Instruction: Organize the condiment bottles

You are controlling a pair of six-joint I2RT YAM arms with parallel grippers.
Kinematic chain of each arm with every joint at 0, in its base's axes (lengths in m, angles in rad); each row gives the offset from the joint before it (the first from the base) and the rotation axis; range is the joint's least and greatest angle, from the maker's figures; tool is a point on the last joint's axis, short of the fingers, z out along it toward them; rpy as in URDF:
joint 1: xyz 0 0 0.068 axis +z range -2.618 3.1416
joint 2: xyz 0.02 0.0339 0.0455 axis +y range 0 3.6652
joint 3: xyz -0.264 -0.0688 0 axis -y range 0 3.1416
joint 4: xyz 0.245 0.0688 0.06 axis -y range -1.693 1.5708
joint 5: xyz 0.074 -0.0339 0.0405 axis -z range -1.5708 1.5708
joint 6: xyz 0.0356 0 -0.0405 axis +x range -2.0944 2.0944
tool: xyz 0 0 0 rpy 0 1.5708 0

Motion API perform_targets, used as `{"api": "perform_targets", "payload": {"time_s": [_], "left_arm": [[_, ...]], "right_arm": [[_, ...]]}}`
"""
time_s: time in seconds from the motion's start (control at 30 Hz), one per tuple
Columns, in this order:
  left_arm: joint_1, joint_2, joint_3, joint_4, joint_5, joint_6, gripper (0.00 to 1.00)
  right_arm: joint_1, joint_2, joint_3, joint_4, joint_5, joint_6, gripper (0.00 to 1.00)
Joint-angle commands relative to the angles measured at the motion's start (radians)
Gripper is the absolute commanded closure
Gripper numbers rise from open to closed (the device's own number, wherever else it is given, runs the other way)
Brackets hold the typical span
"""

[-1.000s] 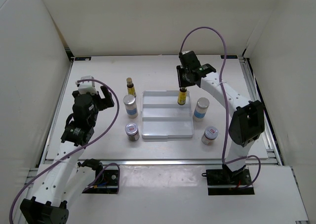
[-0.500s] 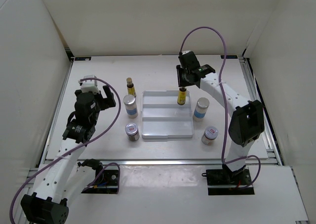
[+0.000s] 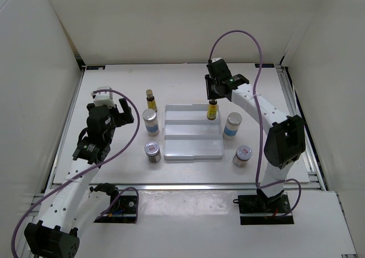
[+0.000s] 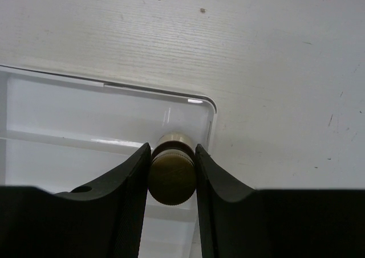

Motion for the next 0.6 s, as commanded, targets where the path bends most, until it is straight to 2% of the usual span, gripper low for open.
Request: {"api": "perform_targets", "payload": {"time_s": [0.0, 0.27, 0.57], "left_arm": [[-0.004, -0.005, 0.005, 0.009, 0.005, 0.006, 0.0], [-0.004, -0.005, 0.005, 0.019, 0.005, 0.015, 0.0], [-0.004, 0.004, 0.005, 0.019, 0.005, 0.015, 0.0]], "right_arm": [[-0.015, -0.015, 0.0, 0.061, 0.04, -0.006, 1.0], [-0.044, -0.003, 0.032, 0.07, 0.04, -0.015, 1.0], [-0.044, 0.068, -0.001, 0.07, -0.034, 0.033, 1.0]]}}
